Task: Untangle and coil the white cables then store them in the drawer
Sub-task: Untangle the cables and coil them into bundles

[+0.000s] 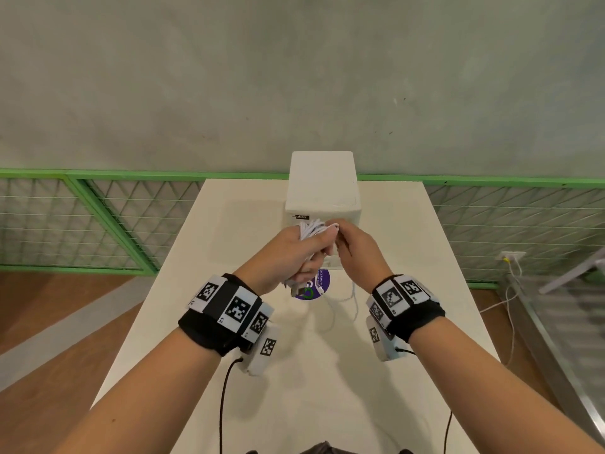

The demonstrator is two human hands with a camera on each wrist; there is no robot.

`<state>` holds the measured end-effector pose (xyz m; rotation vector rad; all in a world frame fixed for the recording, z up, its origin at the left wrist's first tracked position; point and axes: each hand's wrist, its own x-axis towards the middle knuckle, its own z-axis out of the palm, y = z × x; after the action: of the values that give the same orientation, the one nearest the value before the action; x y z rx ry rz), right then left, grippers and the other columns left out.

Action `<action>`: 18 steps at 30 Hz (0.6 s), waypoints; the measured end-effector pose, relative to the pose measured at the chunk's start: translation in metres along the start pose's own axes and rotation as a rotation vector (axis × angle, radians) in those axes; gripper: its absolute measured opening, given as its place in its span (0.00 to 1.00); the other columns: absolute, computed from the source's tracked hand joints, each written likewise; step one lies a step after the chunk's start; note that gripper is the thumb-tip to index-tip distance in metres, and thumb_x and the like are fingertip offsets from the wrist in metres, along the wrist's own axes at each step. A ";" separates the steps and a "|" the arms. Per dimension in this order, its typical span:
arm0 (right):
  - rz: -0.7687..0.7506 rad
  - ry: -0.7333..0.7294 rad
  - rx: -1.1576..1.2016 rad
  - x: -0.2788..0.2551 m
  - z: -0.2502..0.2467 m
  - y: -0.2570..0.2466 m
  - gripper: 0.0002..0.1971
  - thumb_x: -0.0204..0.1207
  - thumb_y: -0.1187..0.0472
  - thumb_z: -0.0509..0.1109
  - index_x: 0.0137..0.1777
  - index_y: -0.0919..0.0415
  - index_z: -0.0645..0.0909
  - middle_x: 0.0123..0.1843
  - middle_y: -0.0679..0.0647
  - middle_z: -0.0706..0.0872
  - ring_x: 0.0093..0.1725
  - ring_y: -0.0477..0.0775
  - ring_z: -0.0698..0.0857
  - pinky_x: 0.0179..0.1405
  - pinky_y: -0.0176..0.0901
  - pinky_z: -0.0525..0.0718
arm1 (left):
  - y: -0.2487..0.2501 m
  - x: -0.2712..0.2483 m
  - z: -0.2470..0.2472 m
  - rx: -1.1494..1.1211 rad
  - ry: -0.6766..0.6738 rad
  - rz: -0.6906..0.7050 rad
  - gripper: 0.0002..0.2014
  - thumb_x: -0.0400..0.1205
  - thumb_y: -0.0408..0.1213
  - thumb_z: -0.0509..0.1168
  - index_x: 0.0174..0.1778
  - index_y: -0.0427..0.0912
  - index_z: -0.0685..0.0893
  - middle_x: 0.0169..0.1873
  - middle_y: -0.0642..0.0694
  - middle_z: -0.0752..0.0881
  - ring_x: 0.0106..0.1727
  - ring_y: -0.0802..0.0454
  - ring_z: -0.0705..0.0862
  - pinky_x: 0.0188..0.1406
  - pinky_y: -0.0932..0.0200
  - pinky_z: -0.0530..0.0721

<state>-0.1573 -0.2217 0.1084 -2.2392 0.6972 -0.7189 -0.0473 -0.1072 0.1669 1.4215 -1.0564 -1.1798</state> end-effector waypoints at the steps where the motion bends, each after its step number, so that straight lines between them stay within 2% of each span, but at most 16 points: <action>1: -0.011 0.001 0.019 0.002 0.000 0.002 0.12 0.82 0.66 0.55 0.60 0.61 0.77 0.47 0.55 0.85 0.41 0.52 0.78 0.42 0.41 0.73 | 0.000 -0.002 0.001 -0.092 -0.023 0.034 0.18 0.82 0.52 0.59 0.36 0.41 0.77 0.15 0.51 0.65 0.14 0.54 0.63 0.16 0.67 0.64; 5: 0.069 -0.107 -0.043 0.002 0.015 0.009 0.12 0.83 0.64 0.57 0.64 0.61 0.74 0.53 0.60 0.86 0.47 0.58 0.82 0.45 0.45 0.77 | 0.017 0.003 0.004 -0.495 -0.059 0.246 0.21 0.82 0.53 0.52 0.39 0.39 0.78 0.13 0.53 0.67 0.12 0.58 0.65 0.17 0.69 0.68; 6: 0.094 -0.146 -0.064 -0.002 0.021 0.009 0.13 0.83 0.64 0.56 0.65 0.61 0.73 0.51 0.57 0.86 0.46 0.58 0.82 0.43 0.44 0.76 | 0.024 0.006 0.003 -0.568 -0.071 0.295 0.22 0.83 0.53 0.50 0.41 0.38 0.78 0.13 0.54 0.69 0.13 0.59 0.66 0.17 0.68 0.68; 8: 0.101 -0.174 -0.009 -0.014 0.031 0.008 0.12 0.84 0.62 0.54 0.63 0.61 0.73 0.42 0.43 0.81 0.40 0.50 0.78 0.37 0.38 0.70 | 0.037 0.011 0.003 -0.699 -0.071 0.368 0.23 0.84 0.53 0.48 0.44 0.38 0.80 0.16 0.52 0.71 0.16 0.58 0.69 0.20 0.65 0.67; 9: 0.098 -0.182 0.037 -0.020 0.035 0.008 0.11 0.84 0.61 0.53 0.60 0.60 0.73 0.40 0.39 0.78 0.38 0.47 0.76 0.35 0.35 0.68 | 0.042 0.013 0.003 -0.747 -0.039 0.401 0.23 0.85 0.51 0.47 0.45 0.37 0.80 0.18 0.51 0.72 0.18 0.56 0.70 0.22 0.64 0.67; 10: 0.099 -0.202 0.069 -0.025 0.038 0.007 0.10 0.84 0.60 0.52 0.58 0.59 0.73 0.39 0.40 0.77 0.36 0.44 0.75 0.34 0.34 0.68 | 0.045 0.016 0.003 -0.778 0.009 0.431 0.22 0.86 0.49 0.47 0.47 0.36 0.79 0.19 0.50 0.73 0.19 0.55 0.71 0.24 0.62 0.69; 12: 0.103 -0.265 0.089 -0.036 0.044 0.006 0.08 0.85 0.60 0.52 0.58 0.56 0.71 0.43 0.46 0.79 0.36 0.45 0.75 0.33 0.34 0.70 | 0.046 0.022 0.002 -0.813 0.123 0.466 0.19 0.87 0.46 0.46 0.48 0.36 0.77 0.23 0.48 0.75 0.23 0.53 0.73 0.27 0.61 0.72; 14: 0.106 -0.307 0.108 -0.044 0.046 0.005 0.09 0.85 0.59 0.52 0.59 0.53 0.72 0.40 0.43 0.78 0.33 0.42 0.74 0.32 0.31 0.69 | 0.044 0.029 -0.002 -0.844 0.236 0.459 0.16 0.88 0.44 0.48 0.49 0.38 0.75 0.25 0.47 0.76 0.26 0.52 0.75 0.29 0.62 0.75; 16: 0.122 -0.335 0.116 -0.049 0.044 0.006 0.11 0.85 0.57 0.52 0.61 0.50 0.74 0.32 0.38 0.74 0.30 0.40 0.73 0.32 0.32 0.69 | 0.038 0.034 -0.009 -0.751 0.371 0.449 0.13 0.89 0.43 0.49 0.50 0.40 0.74 0.28 0.47 0.77 0.27 0.52 0.76 0.30 0.61 0.77; 18: 0.117 -0.356 0.069 -0.053 0.039 0.010 0.14 0.85 0.56 0.53 0.66 0.49 0.73 0.30 0.37 0.73 0.31 0.40 0.73 0.35 0.36 0.69 | 0.031 0.038 -0.016 -0.536 0.507 0.470 0.09 0.89 0.39 0.49 0.49 0.43 0.74 0.30 0.46 0.77 0.28 0.53 0.76 0.31 0.59 0.76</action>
<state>-0.1716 -0.1770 0.0616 -2.1652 0.6089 -0.2715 -0.0271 -0.1463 0.1928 0.9053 -0.6015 -0.6370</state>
